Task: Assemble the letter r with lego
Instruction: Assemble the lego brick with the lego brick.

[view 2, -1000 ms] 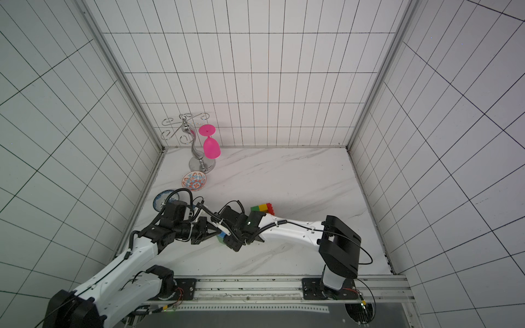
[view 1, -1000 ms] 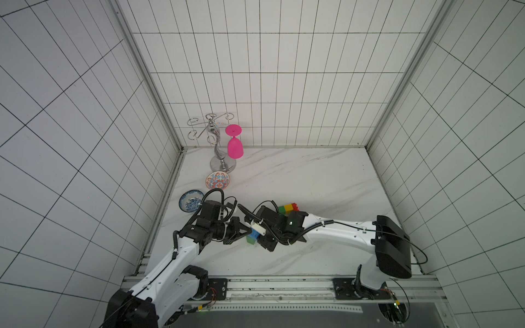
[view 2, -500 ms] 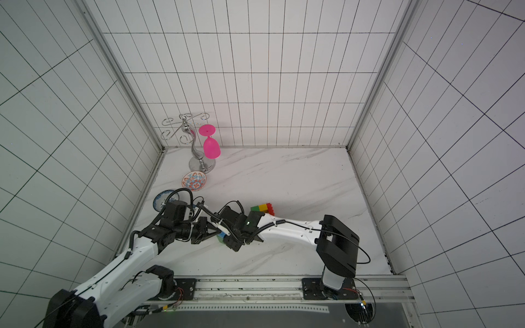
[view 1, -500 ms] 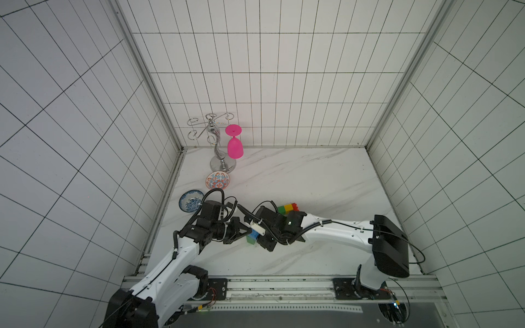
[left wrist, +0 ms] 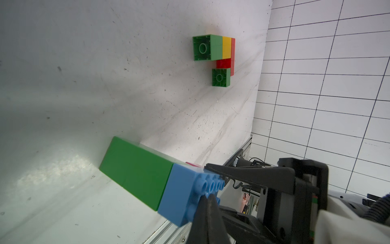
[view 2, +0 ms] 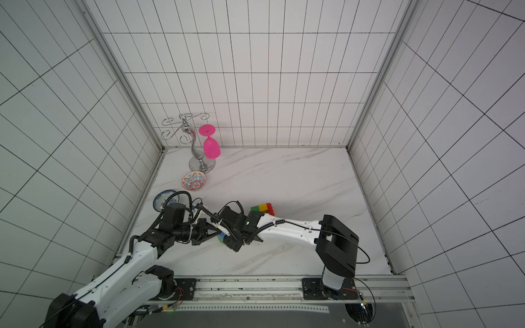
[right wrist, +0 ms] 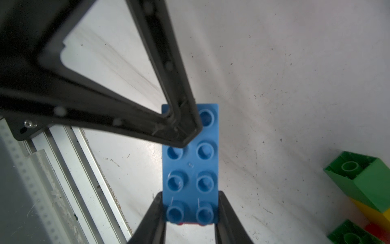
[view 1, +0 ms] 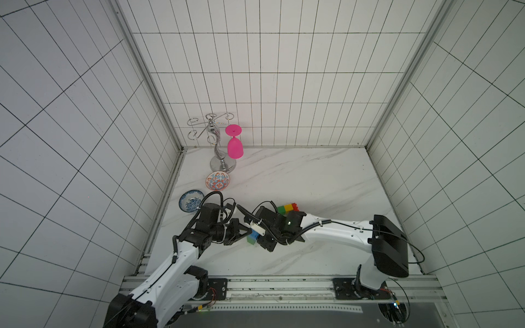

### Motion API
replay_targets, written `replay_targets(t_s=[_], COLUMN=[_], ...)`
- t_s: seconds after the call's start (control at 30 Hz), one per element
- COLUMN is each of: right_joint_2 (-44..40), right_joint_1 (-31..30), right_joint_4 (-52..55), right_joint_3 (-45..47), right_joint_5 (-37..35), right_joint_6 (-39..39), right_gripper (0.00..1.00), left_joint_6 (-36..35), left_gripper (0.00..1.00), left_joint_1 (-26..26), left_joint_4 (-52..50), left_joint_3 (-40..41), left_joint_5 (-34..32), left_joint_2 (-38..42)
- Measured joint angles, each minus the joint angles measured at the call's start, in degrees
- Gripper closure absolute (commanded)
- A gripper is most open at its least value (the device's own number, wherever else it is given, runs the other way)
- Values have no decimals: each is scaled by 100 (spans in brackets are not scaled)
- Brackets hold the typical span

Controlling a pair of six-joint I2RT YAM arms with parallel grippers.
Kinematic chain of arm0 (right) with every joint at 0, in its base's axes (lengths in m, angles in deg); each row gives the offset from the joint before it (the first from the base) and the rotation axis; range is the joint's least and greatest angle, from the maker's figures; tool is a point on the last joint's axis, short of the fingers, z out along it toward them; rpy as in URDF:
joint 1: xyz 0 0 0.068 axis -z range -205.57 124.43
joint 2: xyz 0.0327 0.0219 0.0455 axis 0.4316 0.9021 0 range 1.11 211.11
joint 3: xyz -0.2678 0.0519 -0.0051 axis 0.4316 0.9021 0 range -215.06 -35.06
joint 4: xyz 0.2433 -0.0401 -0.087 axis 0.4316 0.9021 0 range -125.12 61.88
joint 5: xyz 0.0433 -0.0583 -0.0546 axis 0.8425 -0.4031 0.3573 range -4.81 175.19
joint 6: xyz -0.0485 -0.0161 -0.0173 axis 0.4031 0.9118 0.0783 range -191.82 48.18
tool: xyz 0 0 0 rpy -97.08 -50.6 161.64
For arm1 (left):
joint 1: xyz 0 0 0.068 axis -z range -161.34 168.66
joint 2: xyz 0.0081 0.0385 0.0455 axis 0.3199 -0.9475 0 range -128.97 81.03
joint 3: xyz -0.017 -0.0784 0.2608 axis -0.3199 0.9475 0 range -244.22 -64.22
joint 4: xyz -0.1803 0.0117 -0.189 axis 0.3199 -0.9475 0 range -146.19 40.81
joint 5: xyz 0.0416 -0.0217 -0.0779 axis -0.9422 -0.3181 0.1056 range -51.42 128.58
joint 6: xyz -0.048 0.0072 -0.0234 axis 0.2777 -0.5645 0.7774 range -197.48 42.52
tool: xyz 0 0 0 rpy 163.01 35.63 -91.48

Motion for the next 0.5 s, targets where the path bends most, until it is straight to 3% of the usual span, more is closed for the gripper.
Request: replay_targets(t_s=[0.13, 0.37, 0.5], right_joint_2=[-2, -17, -70], right_joint_1=[0, 0, 0], right_joint_4=[35, 72, 101], right_joint_3=[-15, -26, -26], right_joint_5=[-20, -50, -46], right_joint_6=[-2, -11, -55], right_gripper=[89, 54, 47], left_joint_6=[37, 39, 42], left_gripper=[100, 100, 100], left_joint_1=[-15, -20, -20], left_joint_4=[251, 490, 516], left_joint_3=[120, 221, 229], left_joint_5=[50, 66, 74], left_joint_2=[-2, -2, -2])
